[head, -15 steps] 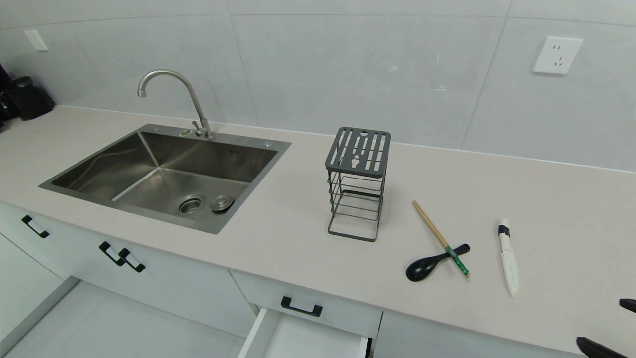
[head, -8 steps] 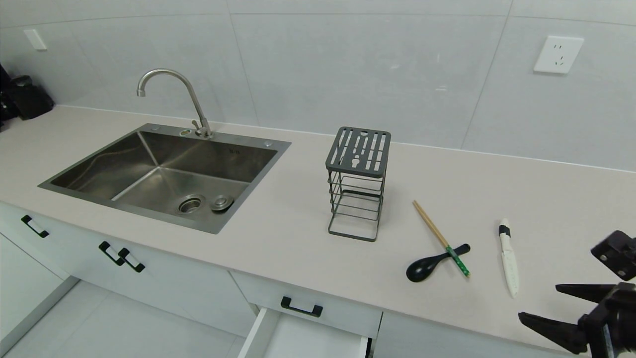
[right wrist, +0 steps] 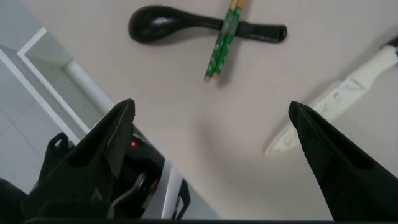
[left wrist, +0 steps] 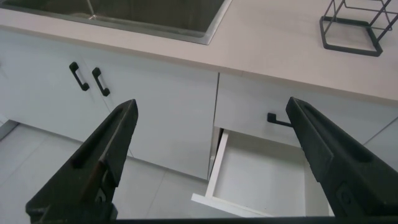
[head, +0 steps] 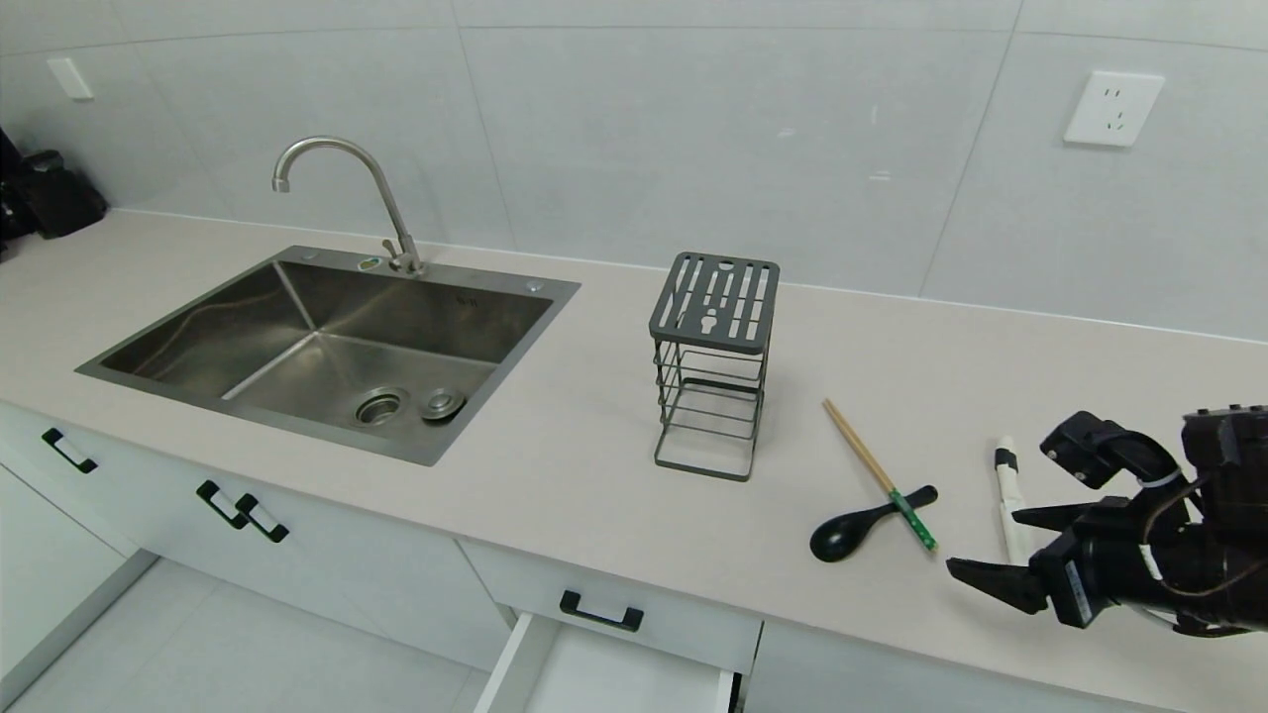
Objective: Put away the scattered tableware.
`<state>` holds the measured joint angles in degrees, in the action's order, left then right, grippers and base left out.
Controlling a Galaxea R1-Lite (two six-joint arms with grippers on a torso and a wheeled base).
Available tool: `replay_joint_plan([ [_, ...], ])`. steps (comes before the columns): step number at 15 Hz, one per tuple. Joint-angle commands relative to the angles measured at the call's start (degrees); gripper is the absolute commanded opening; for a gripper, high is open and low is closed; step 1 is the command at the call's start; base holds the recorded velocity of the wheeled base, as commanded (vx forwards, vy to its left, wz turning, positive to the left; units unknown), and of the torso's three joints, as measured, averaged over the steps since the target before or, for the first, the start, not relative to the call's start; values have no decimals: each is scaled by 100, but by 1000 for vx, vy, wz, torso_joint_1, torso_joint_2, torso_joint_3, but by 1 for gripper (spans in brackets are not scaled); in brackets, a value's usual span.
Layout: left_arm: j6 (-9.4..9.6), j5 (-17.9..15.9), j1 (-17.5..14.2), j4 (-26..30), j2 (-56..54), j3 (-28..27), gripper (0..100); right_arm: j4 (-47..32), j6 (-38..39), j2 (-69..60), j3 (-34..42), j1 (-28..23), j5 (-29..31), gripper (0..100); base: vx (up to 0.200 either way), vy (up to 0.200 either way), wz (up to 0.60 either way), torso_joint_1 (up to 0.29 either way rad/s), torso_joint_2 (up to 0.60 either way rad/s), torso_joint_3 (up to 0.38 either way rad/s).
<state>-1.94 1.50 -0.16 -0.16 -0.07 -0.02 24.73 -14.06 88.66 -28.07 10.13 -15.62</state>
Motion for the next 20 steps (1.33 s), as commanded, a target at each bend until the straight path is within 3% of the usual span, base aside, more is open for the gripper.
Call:
replay_joint_plan([
  [1, 0, -1, -2, -2, 7, 2, 100, 49, 8, 556, -242, 147, 6, 100, 0, 0, 0, 0, 0, 0],
  [11, 0, 8, -2, -2, 7, 2, 100, 67, 26, 1733, -1218, 226, 217, 100, 0, 0, 0, 0, 0, 0],
  [20, 0, -1, -2, -2, 7, 2, 100, 93, 210, 1997, -1385, 472, 401, 100, 0, 0, 0, 0, 0, 0],
])
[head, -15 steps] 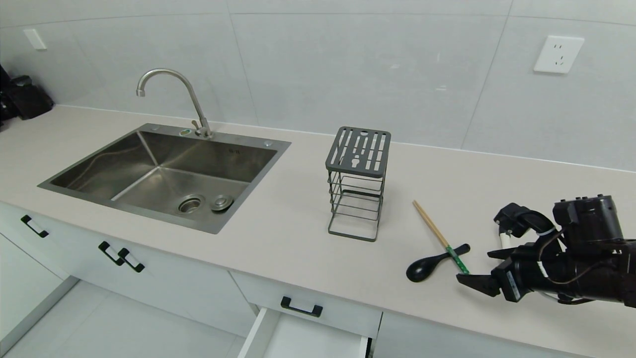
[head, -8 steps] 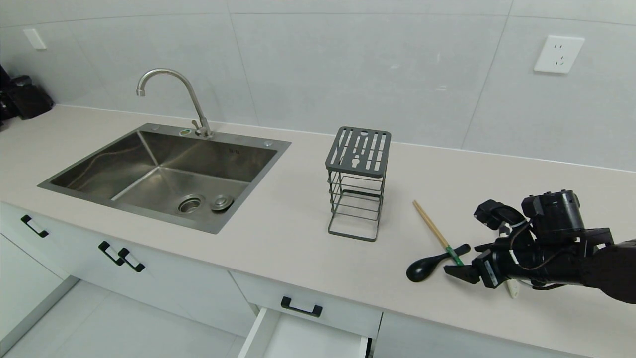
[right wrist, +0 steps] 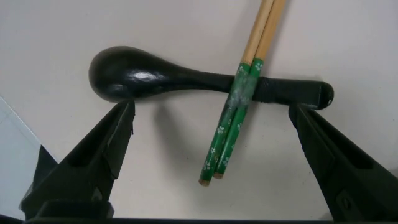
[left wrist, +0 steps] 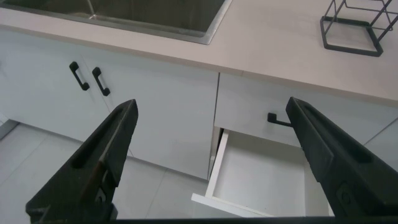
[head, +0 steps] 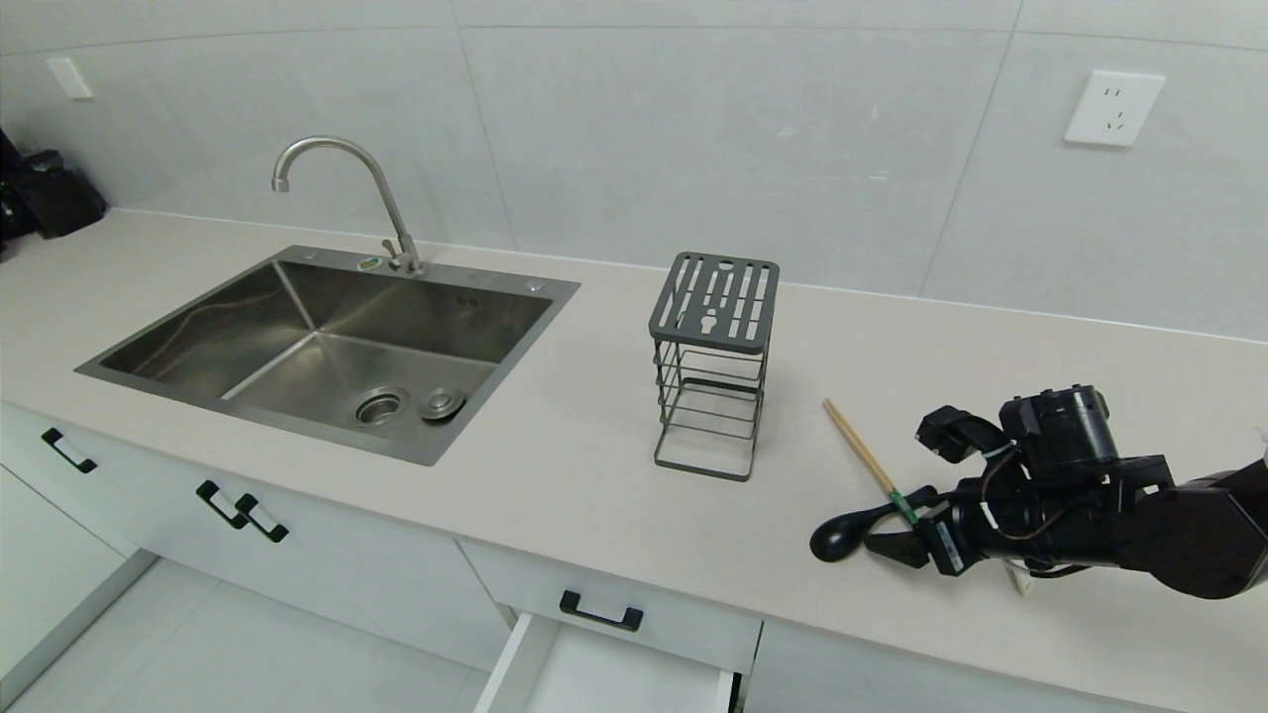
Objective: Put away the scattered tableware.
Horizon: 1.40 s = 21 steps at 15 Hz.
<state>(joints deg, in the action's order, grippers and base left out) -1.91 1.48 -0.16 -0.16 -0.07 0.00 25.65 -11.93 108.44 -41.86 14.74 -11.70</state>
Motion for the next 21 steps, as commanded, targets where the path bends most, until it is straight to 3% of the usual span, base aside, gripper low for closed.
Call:
replay_joint_plan([
  [1, -2, 2, -2, -2, 7, 0, 100, 2, -2, 20, -6, 12, 19, 100, 0, 0, 0, 0, 0, 0],
  [4, -2, 11, -2, -2, 7, 0, 100, 2, 139, 108, -68, 12, 168, 100, 0, 0, 0, 0, 0, 0],
  [5, -11, 2, -2, -2, 7, 0, 100, 2, 174, 160, -112, -6, 186, 0, 0, 0, 0, 0, 0, 0],
  [13, -2, 2, -2, -2, 7, 0, 100, 28, 165, -297, -33, -252, 335, 0, 0, 0, 0, 0, 0, 0],
  [21, -11, 11, -2, -2, 7, 0, 100, 740, 68, -2406, 1734, -226, 309, 0, 0, 0, 0, 0, 0, 0],
])
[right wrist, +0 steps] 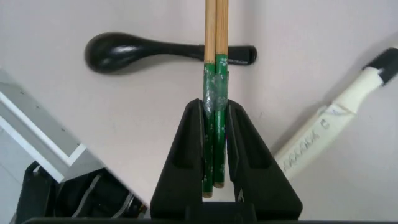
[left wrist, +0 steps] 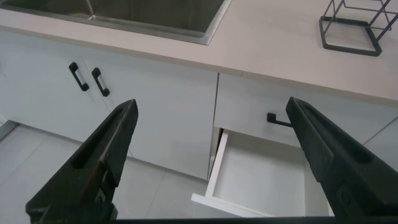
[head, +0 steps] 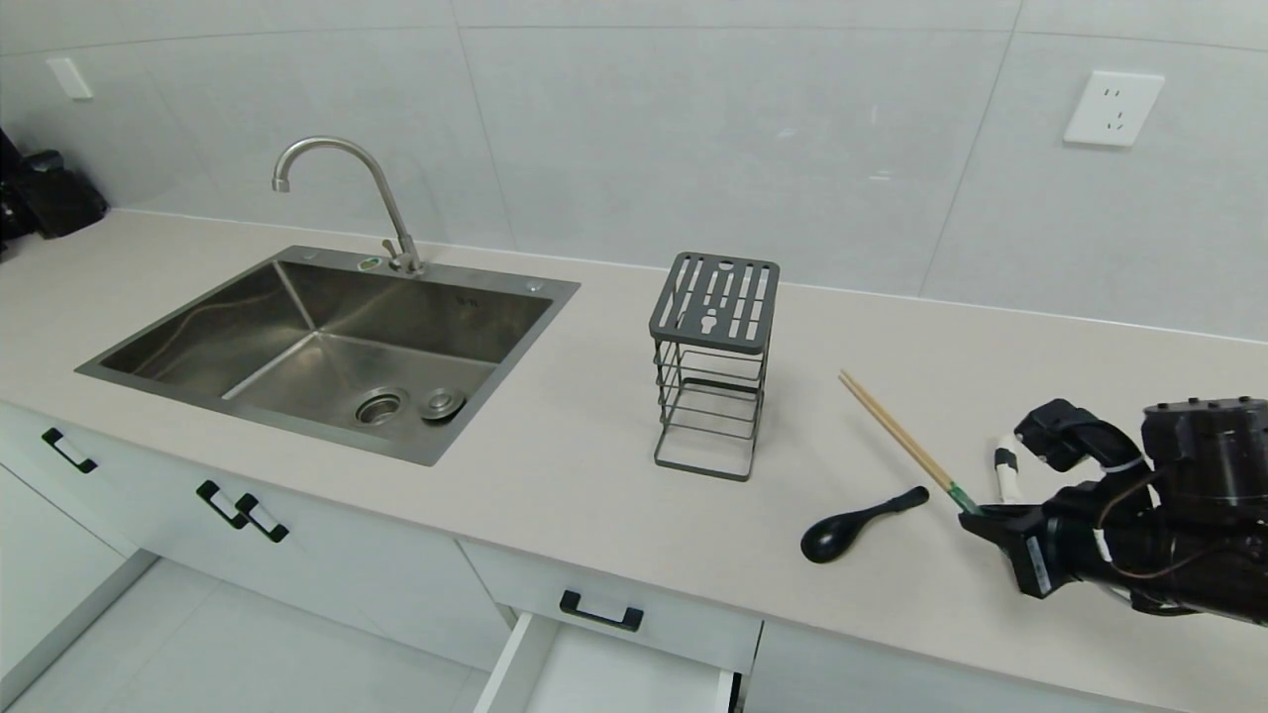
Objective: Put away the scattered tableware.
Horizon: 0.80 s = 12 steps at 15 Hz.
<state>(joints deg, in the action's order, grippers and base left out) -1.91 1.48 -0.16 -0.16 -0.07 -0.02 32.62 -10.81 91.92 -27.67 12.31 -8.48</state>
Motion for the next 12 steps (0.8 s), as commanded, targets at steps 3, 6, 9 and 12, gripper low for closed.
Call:
replay_joint_plan([
  [3, -2, 2, -2, -2, 7, 2, 100, 51, -96, -1510, 570, 272, -30, 0, 0, 0, 0, 0, 0, 0],
  [6, -11, 11, -2, -2, 7, 2, 100, 51, -105, -2125, 675, 544, -66, 0, 0, 0, 0, 0, 0, 0],
  [9, -2, 2, -2, -2, 7, 2, 100, 51, -474, -2424, 552, 667, -250, 0, 0, 0, 0, 0, 0, 0],
  [12, -2, 2, -2, -2, 7, 2, 100, 34, -1054, -2477, 333, 720, -619, 0, 0, 0, 0, 0, 0, 0],
])
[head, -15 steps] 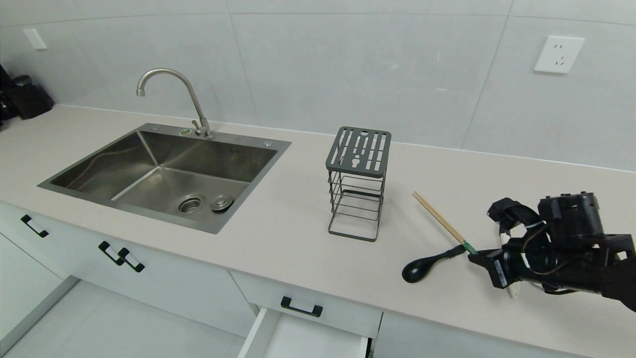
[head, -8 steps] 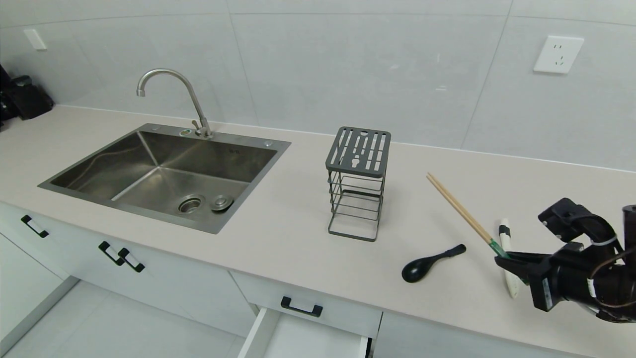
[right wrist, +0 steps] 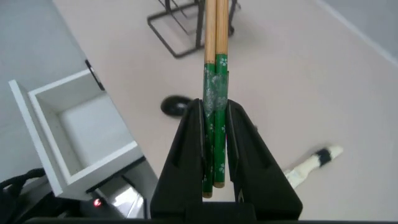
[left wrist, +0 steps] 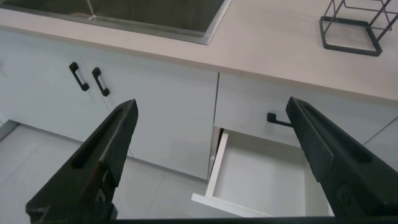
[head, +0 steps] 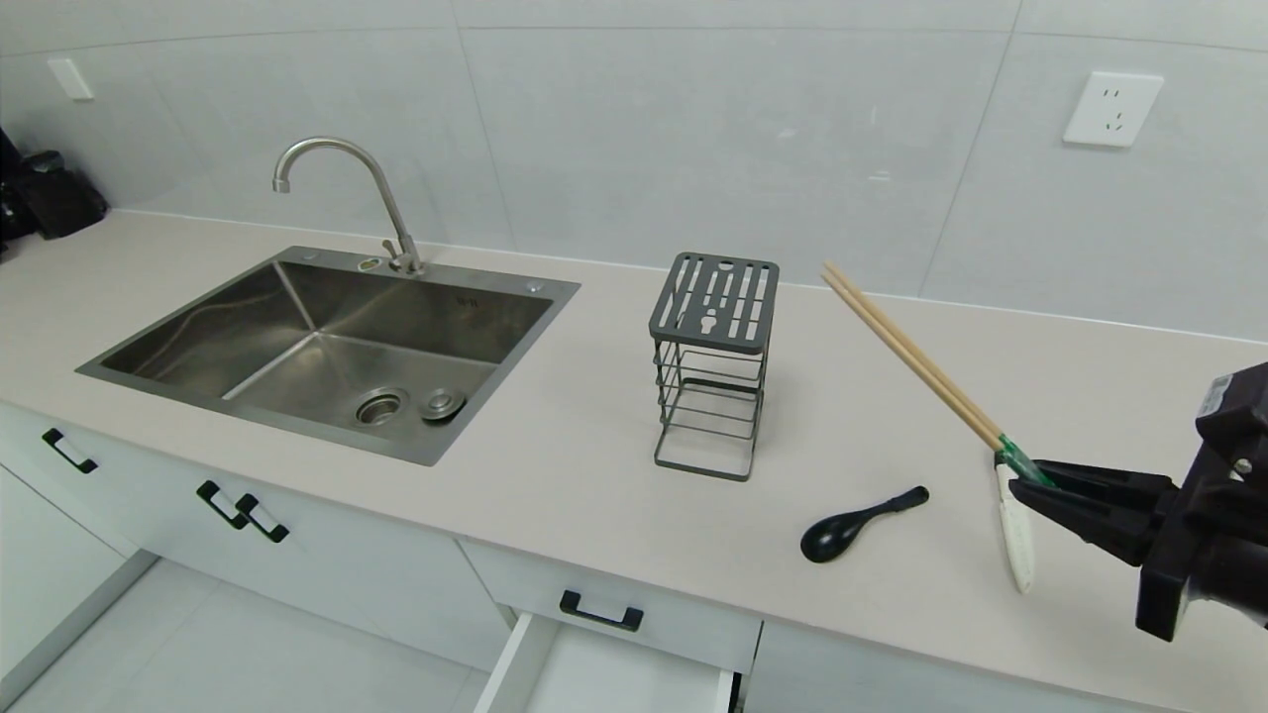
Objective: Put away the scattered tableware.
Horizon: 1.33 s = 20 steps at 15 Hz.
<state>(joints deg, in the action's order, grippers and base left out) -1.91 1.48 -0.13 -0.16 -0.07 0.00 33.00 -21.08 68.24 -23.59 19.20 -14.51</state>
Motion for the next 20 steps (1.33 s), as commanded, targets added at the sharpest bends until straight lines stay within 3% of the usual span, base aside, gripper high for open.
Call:
replay_joint_plan([
  [1, -2, 2, -4, -2, 7, 0, 100, -4, -28, -109, -76, 31, -17, 0, 0, 0, 0, 0, 0, 0],
  [5, -2, 11, -4, -2, 7, 0, 100, -48, -204, 690, -805, 1112, -35, 0, 0, 0, 0, 0, 0, 0],
  [10, -11, 2, -4, -2, 7, 0, 100, 5, -186, 1640, -1280, 1719, -140, 0, 0, 0, 0, 0, 0, 0],
  [16, -2, 11, -4, -2, 7, 0, 100, -83, -195, 2422, -1034, 2501, -509, 0, 0, 0, 0, 0, 0, 0],
  [20, -2, 2, -4, -2, 7, 0, 100, -92, -133, 2659, -1596, 3099, -474, 0, 0, 0, 0, 0, 0, 0],
])
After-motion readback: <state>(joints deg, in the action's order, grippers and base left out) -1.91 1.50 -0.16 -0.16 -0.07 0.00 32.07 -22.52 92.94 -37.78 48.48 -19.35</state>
